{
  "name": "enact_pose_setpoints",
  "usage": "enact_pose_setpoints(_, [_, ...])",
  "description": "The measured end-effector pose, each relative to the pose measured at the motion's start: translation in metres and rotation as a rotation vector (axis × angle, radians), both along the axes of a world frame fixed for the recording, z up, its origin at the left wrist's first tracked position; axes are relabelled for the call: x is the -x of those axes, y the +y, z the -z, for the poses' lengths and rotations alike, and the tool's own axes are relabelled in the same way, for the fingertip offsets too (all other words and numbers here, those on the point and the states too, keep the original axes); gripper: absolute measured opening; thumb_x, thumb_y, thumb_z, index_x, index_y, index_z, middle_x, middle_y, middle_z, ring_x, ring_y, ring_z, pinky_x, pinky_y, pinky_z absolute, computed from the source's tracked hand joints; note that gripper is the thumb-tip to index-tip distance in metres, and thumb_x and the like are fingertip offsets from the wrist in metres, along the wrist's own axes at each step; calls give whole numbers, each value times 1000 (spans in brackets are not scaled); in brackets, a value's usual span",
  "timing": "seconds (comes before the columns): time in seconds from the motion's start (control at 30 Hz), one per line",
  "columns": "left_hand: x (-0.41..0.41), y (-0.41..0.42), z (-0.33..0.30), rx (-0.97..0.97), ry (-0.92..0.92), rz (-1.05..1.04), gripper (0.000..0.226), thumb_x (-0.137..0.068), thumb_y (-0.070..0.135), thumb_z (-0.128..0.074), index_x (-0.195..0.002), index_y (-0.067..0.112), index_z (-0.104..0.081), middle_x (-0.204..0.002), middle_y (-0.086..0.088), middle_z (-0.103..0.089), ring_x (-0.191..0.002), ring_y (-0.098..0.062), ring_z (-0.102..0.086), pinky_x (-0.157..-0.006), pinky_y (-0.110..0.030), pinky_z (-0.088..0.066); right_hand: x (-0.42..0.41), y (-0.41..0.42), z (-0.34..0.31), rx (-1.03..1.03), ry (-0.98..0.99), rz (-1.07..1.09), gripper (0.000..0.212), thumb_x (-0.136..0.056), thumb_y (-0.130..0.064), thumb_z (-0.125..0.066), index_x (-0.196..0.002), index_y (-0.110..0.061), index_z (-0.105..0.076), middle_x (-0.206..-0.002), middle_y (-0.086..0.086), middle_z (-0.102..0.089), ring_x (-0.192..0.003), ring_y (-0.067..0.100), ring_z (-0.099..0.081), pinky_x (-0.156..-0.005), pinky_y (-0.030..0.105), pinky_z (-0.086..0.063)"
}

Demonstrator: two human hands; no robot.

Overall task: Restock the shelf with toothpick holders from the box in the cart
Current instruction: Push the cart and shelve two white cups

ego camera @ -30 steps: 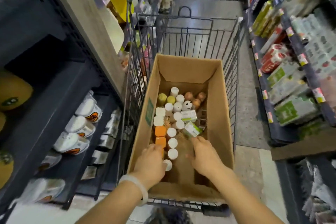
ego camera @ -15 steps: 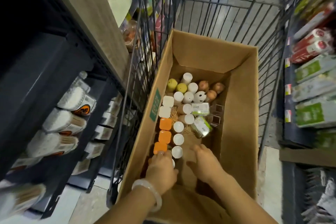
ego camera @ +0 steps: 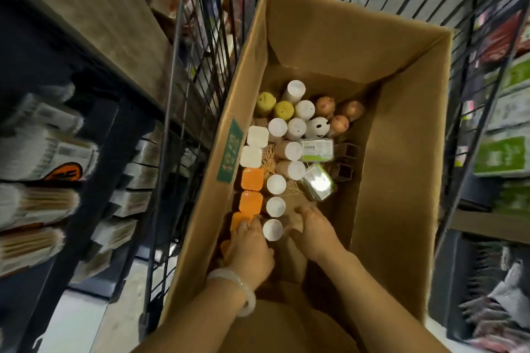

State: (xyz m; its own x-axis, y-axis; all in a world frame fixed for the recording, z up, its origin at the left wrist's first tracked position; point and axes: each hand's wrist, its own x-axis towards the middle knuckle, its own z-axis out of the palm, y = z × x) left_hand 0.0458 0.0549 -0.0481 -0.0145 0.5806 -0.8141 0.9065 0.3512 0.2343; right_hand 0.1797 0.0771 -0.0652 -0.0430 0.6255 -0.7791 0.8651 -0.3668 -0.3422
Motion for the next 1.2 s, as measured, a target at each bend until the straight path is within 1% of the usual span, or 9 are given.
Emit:
enact_pose_setpoints(0.2, [4,-8,12,69,87,58,64,-90,20,-59,-143,19,-24,-146,-4,-30,-130,-26,-35,-106,-38,-36,14,-5,37,87,54,87,47,-91,-24,-59,-134,-17,-41,-133,4,-52,-122,23,-49,-100,29,-38])
enact_pose_setpoints(0.33, [6,-16,21,120,154,144,57,-91,13,-53,-142,18,-27,-146,-8,-26,-130,-29,-34,-104,-38,-38,25,-24,56,85,133,201,66,-79,-17,-72,-134,-21,-37,-129,1,-48,-124,25,-47,-91,22,-45])
enact_pose_setpoints(0.43, [4,-20,29,34,214,356,45,-95,13,-46,-138,14,-33,-140,-14,-32,-125,-31,-38,-101,-39,-37,27,-34,60,-32,35,88,70,-77,-15,-72,-136,-17,-33,-139,6,-39,-122,25,-45,-92,34,-43])
enact_pose_setpoints(0.63, [-4,-20,57,-68,282,617,41,-94,13,-47,-134,8,-36,-135,-18,-36,-122,-32,-38,-100,-41,-34,29,-34,62,-165,-10,-251,63,-92,-14,-52,-146,-26,-23,-143,9,-30,-127,25,-41,-97,31,-43])
enact_pose_setpoints(0.8, [-1,-18,66,-107,284,754,34,-95,14,-42,-129,10,-46,-130,-17,-41,-118,-33,-41,-100,-44,-33,23,-31,70,-177,-26,-309,58,-92,-12,-49,-145,-24,-27,-139,9,-38,-122,26,-45,-93,32,-43])
enact_pose_setpoints(0.87, [2,-18,63,-121,239,646,36,-94,19,-46,-129,13,-47,-132,-13,-40,-120,-30,-40,-102,-41,-32,18,-34,72,-174,13,-226,58,-91,-14,-54,-143,-23,-31,-141,8,-37,-125,27,-44,-96,32,-42])
enact_pose_setpoints(0.97, [7,-17,54,-122,114,266,53,-85,30,-61,-133,19,-41,-135,-6,-36,-124,-27,-38,-104,-39,-35,4,-35,66,-152,99,108,57,-82,-20,-70,-133,-20,-44,-135,5,-43,-123,25,-45,-97,36,-43])
enact_pose_setpoints(1.07, [6,-13,44,-116,-69,-133,54,-72,36,-74,-116,24,-45,-119,0,-45,-115,-26,-46,-96,-44,-44,-11,-30,45,-91,207,403,59,-73,-29,-80,-121,-23,-46,-120,-4,-48,-110,14,-47,-91,33,-44])
enact_pose_setpoints(1.2, [4,2,22,-35,-355,-472,54,-65,36,-79,-106,32,-43,-104,7,-52,-101,-17,-52,-86,-41,-48,-26,-17,13,-55,356,661,54,-72,-17,-79,-112,-22,-43,-102,-12,-52,-103,11,-50,-75,23,-44])
